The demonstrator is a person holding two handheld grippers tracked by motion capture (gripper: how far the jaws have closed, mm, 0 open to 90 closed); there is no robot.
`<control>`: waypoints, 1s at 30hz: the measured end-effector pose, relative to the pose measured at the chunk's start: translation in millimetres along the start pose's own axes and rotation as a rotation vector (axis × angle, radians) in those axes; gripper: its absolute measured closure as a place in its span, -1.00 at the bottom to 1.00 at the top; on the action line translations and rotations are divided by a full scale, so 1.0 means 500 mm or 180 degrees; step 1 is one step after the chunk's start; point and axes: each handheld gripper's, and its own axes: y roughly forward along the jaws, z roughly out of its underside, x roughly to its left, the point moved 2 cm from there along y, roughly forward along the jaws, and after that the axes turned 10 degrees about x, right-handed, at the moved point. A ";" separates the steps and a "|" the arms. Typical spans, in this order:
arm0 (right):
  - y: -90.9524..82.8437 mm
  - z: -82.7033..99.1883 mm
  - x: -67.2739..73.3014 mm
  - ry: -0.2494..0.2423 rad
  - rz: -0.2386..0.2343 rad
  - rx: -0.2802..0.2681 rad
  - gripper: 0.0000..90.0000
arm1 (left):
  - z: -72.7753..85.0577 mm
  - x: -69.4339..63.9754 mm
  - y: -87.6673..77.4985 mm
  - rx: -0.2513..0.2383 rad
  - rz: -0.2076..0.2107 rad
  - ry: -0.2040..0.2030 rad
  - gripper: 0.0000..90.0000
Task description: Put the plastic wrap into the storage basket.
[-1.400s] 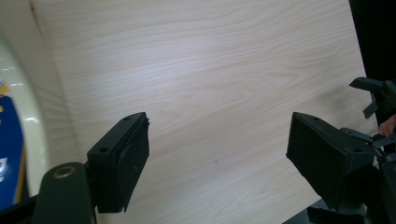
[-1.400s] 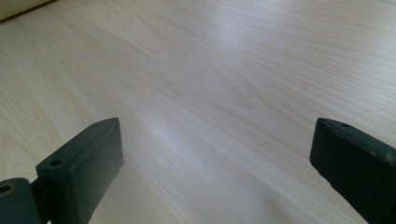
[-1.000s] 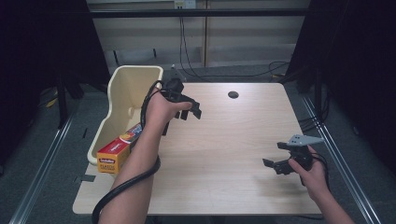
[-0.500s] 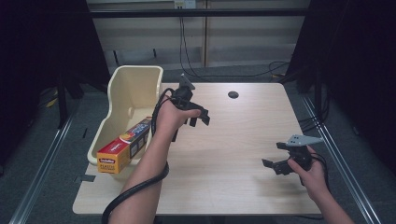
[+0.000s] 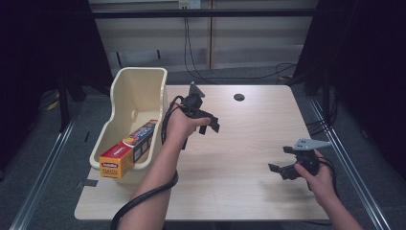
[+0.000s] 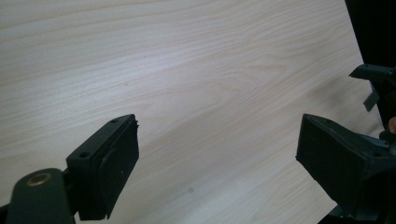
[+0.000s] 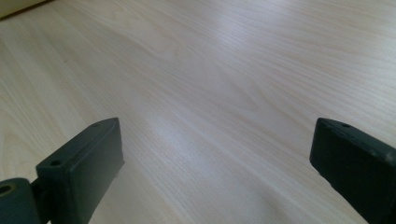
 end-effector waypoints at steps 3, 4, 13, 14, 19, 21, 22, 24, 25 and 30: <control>0.000 0.000 0.001 0.0001 0.0007 -0.0002 -0.95 | 0.004 0.001 0.014 0.0007 0.0055 -0.0006 -0.72; 0.000 0.000 0.001 0.0001 0.0007 -0.0002 -0.95 | 0.004 0.001 0.014 0.0007 0.0055 -0.0006 -0.72; -0.001 0.000 0.001 -0.0009 0.0010 0.0014 -0.95 | 0.015 0.011 0.048 -0.0032 0.0079 -0.0030 -0.72; -0.001 0.000 0.001 -0.0010 0.0009 0.0010 -0.95 | 0.015 0.011 0.048 -0.0032 0.0079 -0.0030 -0.72; -0.001 0.000 0.001 -0.0010 0.0004 0.0021 -0.95 | 0.021 0.020 0.067 -0.0015 0.0106 -0.0027 -0.72; -0.001 0.000 0.001 -0.0008 0.0012 0.0018 -0.95 | 0.025 0.023 0.078 -0.0022 0.0112 -0.0048 -0.72; -0.001 0.000 0.001 -0.0009 0.0016 0.0017 -0.95 | 0.027 0.024 0.081 -0.0030 0.0120 -0.0045 -0.72; -0.001 0.000 0.000 -0.0013 0.0013 0.0014 -0.95 | 0.028 0.025 0.084 -0.0022 0.0141 -0.0036 -0.73; -0.001 0.000 0.001 -0.0016 0.0010 0.0011 -0.95 | 0.032 0.026 0.092 0.0002 0.0180 -0.0052 -0.73; -0.001 0.000 0.000 -0.0015 0.0011 0.0011 -0.95 | 0.037 0.029 0.109 -0.0006 0.0182 -0.0023 -0.74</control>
